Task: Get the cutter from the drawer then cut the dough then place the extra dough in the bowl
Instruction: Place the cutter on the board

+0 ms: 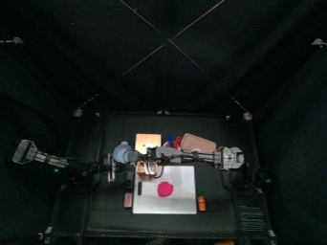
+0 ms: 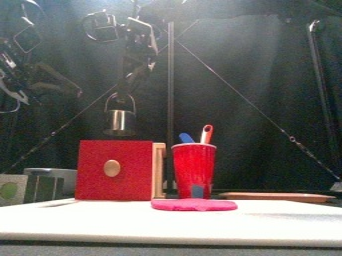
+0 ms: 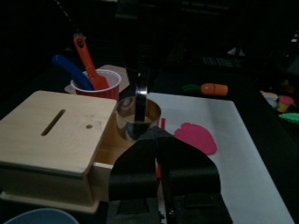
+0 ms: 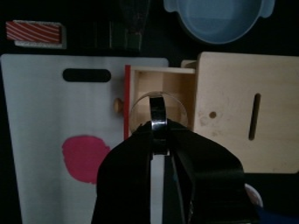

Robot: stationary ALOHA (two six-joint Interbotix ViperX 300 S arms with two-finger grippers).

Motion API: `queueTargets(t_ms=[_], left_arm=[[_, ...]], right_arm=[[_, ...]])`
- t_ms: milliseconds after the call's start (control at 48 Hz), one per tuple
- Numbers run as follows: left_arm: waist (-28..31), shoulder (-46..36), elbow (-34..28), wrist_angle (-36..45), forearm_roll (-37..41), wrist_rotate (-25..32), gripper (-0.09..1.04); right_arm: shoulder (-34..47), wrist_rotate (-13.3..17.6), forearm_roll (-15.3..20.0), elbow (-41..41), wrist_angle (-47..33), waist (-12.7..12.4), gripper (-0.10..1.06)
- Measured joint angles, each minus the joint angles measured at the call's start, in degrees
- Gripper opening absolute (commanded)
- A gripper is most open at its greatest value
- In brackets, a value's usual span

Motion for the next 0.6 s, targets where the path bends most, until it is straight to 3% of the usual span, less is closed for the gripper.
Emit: queueTargets(t_ms=[208,375,500,604], left_arm=[[0.44,0.00,0.00,0.00,0.09,-0.09,0.25],[1.14,0.00,0.00,-0.09,0.00,0.26,0.25],[2.37,0.00,0.00,0.00,0.09,0.26,0.25],[4.04,0.00,-0.44,0.00,0.09,0.35,0.25]], right_arm=[[-6.86,6.06,-0.88,5.36,3.87,2.11,0.48],[-14.94,11.07,-1.49,20.57,1.58,4.48,0.48],[-22.06,17.31,-1.49,34.10,-4.13,5.10,0.48],[-27.25,18.90,-2.02,44.91,-11.34,5.98,0.48]])
